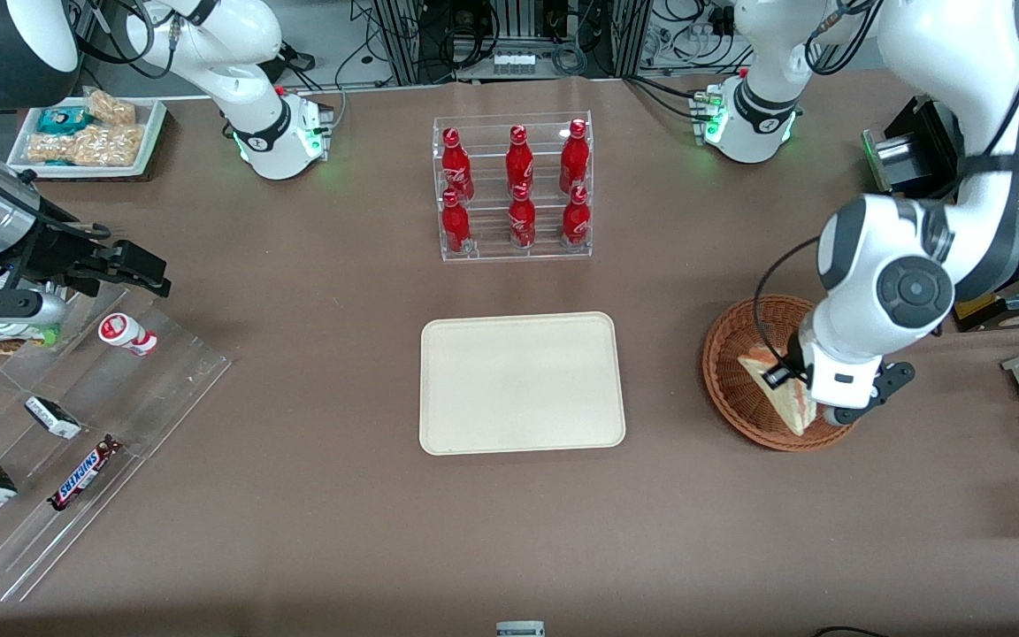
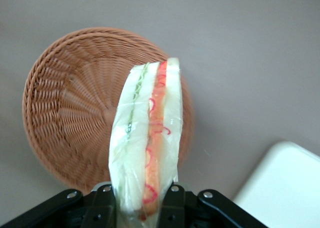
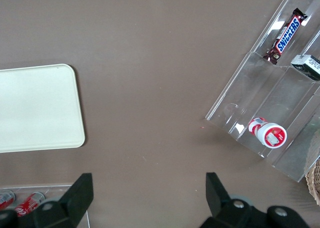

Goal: Place sandwich from basket to tray
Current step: 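Carry the sandwich with the left gripper over the cream tray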

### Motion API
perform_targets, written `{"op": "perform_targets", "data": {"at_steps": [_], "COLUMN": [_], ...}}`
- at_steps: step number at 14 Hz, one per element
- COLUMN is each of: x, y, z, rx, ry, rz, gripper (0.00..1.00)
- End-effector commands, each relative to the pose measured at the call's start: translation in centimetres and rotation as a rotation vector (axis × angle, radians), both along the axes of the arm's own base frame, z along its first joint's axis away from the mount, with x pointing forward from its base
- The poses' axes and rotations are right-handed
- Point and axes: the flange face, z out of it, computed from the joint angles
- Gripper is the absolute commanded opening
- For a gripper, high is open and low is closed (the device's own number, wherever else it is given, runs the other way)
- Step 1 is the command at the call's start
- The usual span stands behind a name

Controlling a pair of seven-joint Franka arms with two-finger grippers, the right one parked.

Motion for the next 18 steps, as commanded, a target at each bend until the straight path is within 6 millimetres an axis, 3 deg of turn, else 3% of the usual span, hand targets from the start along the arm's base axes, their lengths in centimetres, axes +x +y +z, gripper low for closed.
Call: {"op": "perform_targets", "data": {"at_steps": [1,3,6,9,14,15,16,17,18], "x": [-1.5,-3.8,-7.1,-8.5,-7.7,-7.8,-7.7,-7.9,-7.9], "y": [-10.1,-18.5,-28.1,-32.0,-33.4,-33.4,-33.3,-33.3,-33.3], "z": [0.6,-1.8,-6.0,-10.6,-15.9,-16.5,-17.2,-17.6,-17.6], "rx": [0.008,-0.026,-0.059,0.009,-0.013,-0.012,-0.010,-0.008,-0.006], "ry": [-0.002,-0.062,-0.161,-0.191,-0.242,-0.237,-0.231,-0.225,-0.224], "rz": [-0.161,-0.286,-0.445,-0.466,-0.451,-0.454,-0.456,-0.464,-0.464], "gripper": [0.00,0.00,0.01,0.01,0.05,0.14,0.48,0.93,0.99]}}
